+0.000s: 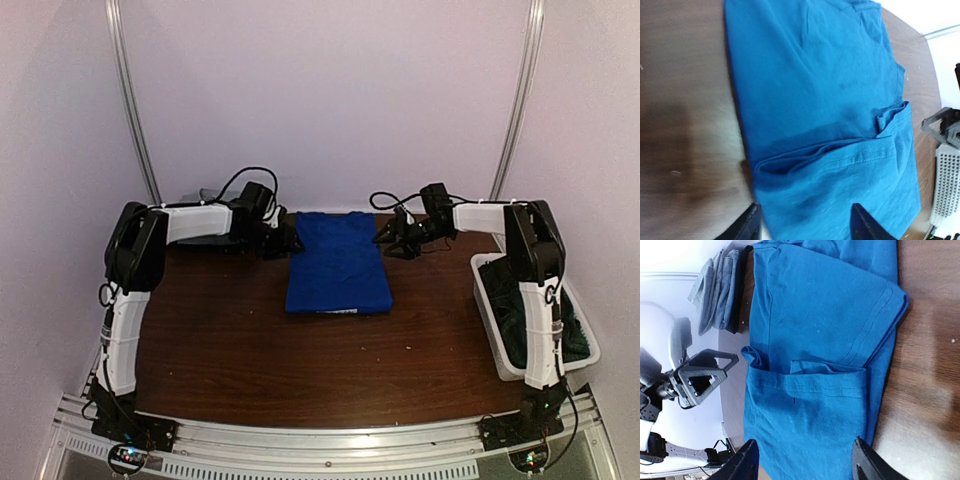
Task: Fold and stack the mixed laundry pile
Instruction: Fold the rectangle-folded T-shirt at the center of the board.
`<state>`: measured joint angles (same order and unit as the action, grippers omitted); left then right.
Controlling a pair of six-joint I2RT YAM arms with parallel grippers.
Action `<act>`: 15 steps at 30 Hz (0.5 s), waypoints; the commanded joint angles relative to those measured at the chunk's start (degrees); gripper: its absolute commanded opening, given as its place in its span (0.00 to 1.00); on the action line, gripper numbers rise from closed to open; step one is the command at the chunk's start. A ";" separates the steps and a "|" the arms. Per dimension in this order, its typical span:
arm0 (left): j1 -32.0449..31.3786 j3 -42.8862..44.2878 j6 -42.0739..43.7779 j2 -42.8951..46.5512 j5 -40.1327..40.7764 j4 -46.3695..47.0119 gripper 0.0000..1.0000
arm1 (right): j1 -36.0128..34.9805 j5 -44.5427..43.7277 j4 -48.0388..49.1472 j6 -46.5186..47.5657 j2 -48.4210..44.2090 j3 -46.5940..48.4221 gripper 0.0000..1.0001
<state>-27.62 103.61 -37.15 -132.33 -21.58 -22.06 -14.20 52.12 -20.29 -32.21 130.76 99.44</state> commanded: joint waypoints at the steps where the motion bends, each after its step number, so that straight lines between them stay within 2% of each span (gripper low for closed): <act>1: 4.32 0.26 2.36 8.89 0.15 -1.45 0.79 | 3.24 0.52 -3.73 1.61 -8.37 1.63 0.67; 3: 4.41 -2.53 4.05 12.64 0.54 -2.40 0.97 | 3.25 0.76 -6.58 3.68 -11.42 -0.48 0.68; 4: 4.41 -4.69 4.39 14.37 0.13 -2.50 0.98 | 3.23 1.13 -7.40 4.38 -12.99 -2.81 0.68; 8: 3.10 -16.32 4.66 20.94 -2.65 0.74 0.97 | 1.89 2.25 -4.80 4.27 -20.23 -14.67 0.63; 10: 1.67 -21.47 5.10 23.83 -3.48 2.28 0.96 | 0.49 2.80 -4.11 4.51 -22.71 -19.22 0.57; 15: -4.91 -31.32 0.72 27.91 -8.79 10.50 0.85 | -5.50 4.63 1.04 1.32 -26.17 -26.85 0.54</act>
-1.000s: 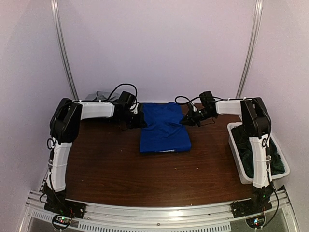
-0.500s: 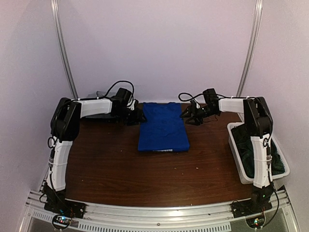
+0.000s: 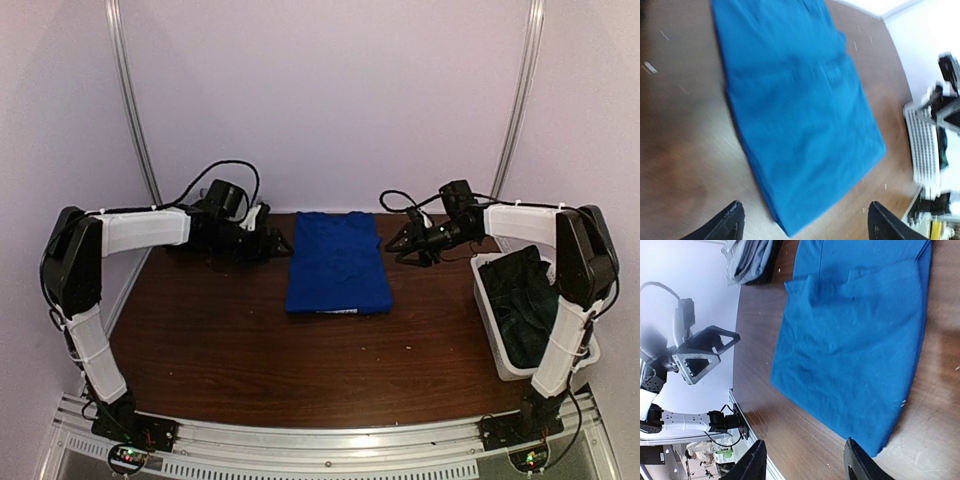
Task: Fold and stack the mixed laundry pile
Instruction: Fold the rectangle-folded T-shirt at the center of the board, then smooth out the 2/3-rectangle-folded T-shirt at the center of the board.
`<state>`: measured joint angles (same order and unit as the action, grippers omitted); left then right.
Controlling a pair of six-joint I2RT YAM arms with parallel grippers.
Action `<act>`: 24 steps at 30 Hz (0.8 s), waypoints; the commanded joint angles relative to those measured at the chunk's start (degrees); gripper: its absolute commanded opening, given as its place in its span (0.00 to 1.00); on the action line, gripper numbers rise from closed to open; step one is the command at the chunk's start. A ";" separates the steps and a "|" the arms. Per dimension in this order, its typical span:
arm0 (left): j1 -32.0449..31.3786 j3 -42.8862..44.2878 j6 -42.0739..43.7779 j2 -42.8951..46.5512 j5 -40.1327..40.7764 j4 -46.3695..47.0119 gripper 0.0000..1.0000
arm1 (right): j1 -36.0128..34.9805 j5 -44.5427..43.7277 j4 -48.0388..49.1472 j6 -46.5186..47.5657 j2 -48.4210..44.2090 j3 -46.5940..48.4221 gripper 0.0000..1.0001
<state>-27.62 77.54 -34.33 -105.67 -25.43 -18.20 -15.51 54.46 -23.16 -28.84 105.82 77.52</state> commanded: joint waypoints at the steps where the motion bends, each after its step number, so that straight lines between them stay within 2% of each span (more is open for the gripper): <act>1: -6.67 -5.91 -3.00 1.17 -5.16 7.61 0.83 | -5.25 2.46 5.15 -3.36 -1.22 -5.77 0.54; 7: -12.27 -9.50 -10.25 -1.70 -7.27 17.78 0.73 | -9.54 3.79 15.72 -11.36 0.04 -8.86 0.54; 9: -12.46 -9.55 -11.77 -2.77 -7.16 21.40 0.72 | -10.05 4.04 19.39 -13.76 1.62 -9.29 0.53; 16: -12.38 -5.31 -14.44 -10.63 -8.44 25.18 0.73 | -10.24 6.76 32.92 -22.35 8.31 -13.78 0.53; 20: -12.20 -7.60 -15.70 -13.54 -8.52 27.45 0.75 | -9.87 6.26 34.19 -21.24 10.50 -17.86 0.53; 24: -12.07 -15.94 -17.32 -13.50 -8.91 31.57 0.75 | -9.03 5.62 34.56 -20.30 11.34 -23.15 0.53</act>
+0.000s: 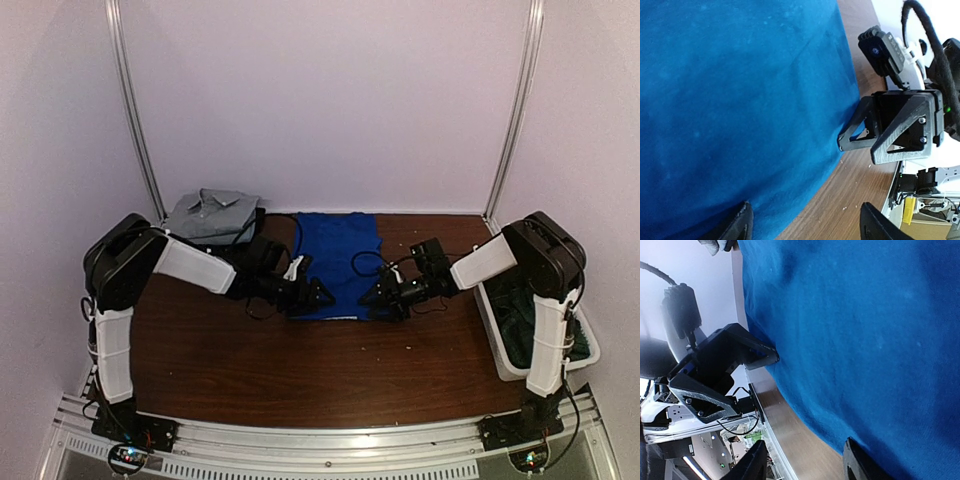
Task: Fold and stack the mixed laundry pile
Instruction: Smooth out the 2/3-rectangle-folded T-shirt at the center of the board.
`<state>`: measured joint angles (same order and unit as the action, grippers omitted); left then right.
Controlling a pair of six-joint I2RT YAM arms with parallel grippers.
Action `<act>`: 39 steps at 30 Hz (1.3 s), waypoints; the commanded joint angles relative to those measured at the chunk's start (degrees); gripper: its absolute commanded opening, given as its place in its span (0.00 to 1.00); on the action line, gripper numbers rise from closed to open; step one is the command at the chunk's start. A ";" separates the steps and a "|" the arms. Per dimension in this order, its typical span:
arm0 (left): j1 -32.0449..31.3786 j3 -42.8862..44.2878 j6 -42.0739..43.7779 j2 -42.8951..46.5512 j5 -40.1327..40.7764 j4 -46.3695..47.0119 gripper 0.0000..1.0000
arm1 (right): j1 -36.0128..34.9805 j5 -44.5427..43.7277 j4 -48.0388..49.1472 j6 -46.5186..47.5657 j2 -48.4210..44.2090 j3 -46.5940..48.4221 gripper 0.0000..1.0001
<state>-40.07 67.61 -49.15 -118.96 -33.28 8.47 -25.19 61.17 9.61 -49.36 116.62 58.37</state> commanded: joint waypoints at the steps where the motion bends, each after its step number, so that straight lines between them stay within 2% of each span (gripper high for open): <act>1: 0.42 -8.32 -3.40 0.16 -1.46 6.47 0.75 | 0.74 -1.21 1.83 0.39 0.29 -5.22 0.53; 4: 0.22 -14.63 -5.72 2.83 -1.96 11.23 0.75 | 0.80 -1.44 1.52 1.17 -1.86 -9.24 0.54; 7: -0.24 -16.89 -5.59 6.75 -2.80 11.63 0.77 | 0.75 -1.39 -3.28 4.55 -6.20 -9.60 0.54; 13: -0.22 -7.99 2.13 10.72 -3.87 1.63 0.79 | 0.93 0.30 -8.32 6.23 -11.15 -1.16 0.54; 20: 3.46 0.09 1.40 2.49 -0.36 2.39 0.73 | 0.93 -1.57 -6.88 5.12 2.00 11.98 0.51; 24: 3.33 3.55 2.62 -2.29 -0.29 0.32 0.68 | 0.65 -2.18 -6.31 5.37 6.82 13.13 0.48; 27: 2.50 0.35 3.00 -1.87 -0.18 0.39 0.66 | 0.13 -3.24 -8.77 8.29 6.56 10.61 0.47; 31: -0.40 -9.33 1.19 2.71 -0.18 3.43 0.63 | -1.00 -3.52 -7.87 8.80 1.27 0.47 0.47; 36: -8.37 -20.67 -1.11 11.98 1.36 4.33 0.62 | -5.55 -3.31 -8.13 7.66 -11.34 -14.01 0.47; 39: -9.57 -25.11 -2.68 18.21 2.92 4.12 0.64 | -5.55 -4.02 -11.55 7.45 -22.14 -17.06 0.48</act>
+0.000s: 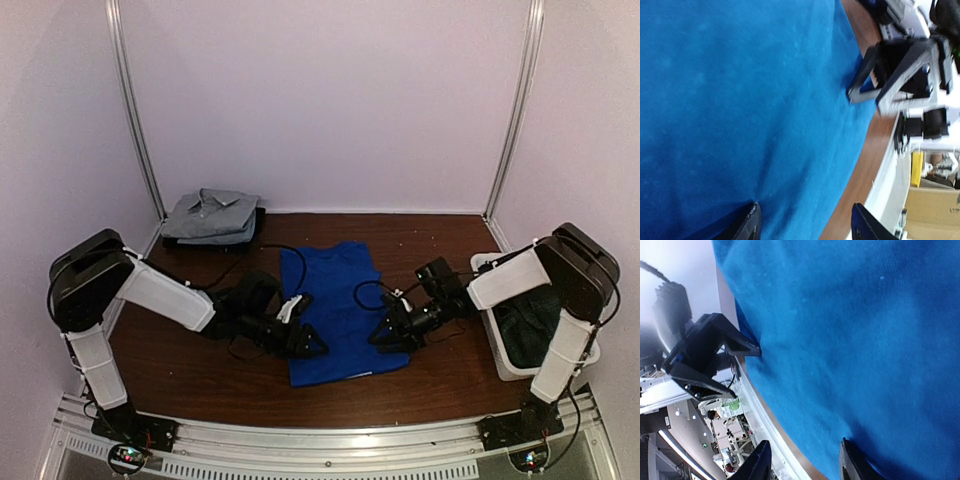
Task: Fold and stack the mixed laundry pile
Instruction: Smooth out the 2/3-rectangle-folded T-shirt at the center of the board.
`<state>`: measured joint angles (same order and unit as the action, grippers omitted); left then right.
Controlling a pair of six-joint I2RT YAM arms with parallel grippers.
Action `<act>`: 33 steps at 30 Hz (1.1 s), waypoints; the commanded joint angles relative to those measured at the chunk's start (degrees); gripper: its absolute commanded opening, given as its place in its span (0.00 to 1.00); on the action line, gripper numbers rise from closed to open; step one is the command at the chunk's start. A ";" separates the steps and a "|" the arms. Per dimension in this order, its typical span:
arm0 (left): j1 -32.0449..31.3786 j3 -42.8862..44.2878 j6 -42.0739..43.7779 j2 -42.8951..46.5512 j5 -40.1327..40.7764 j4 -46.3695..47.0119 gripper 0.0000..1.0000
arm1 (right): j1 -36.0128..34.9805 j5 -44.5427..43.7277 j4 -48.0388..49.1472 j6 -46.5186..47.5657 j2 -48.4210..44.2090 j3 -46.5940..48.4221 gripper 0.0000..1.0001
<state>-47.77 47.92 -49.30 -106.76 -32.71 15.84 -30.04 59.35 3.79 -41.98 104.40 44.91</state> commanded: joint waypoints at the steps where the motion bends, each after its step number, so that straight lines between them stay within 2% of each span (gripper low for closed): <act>1: -1.66 -5.54 -2.43 7.92 3.06 -3.81 0.67 | 0.16 -3.36 -7.80 0.90 -12.71 -2.76 0.48; 5: -1.10 0.28 2.01 10.83 5.24 -11.52 0.73 | 6.55 -11.09 -19.04 7.92 -14.64 6.31 0.46; 7: -1.01 3.21 3.39 10.51 6.00 -13.96 0.74 | 8.88 -15.82 -22.94 10.68 -11.47 11.39 0.46; 13: 0.51 7.14 4.57 9.53 7.69 -17.42 0.75 | 11.23 -20.99 -26.85 13.44 0.58 24.52 0.42; 20: 1.75 8.06 4.54 9.84 8.53 -18.29 0.77 | 11.23 -18.23 -25.05 13.59 9.89 32.28 0.42; 27: 2.68 7.63 4.77 9.90 8.73 -18.88 0.78 | 10.89 -13.30 -21.47 12.41 14.00 33.18 0.41; 33: 3.25 7.51 4.85 9.73 8.44 -18.99 0.78 | 10.28 -13.16 -20.10 12.36 15.96 33.70 0.38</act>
<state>-45.12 54.65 -45.47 -97.54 -24.45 -3.64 -19.14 45.01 -18.37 -29.89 118.72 76.69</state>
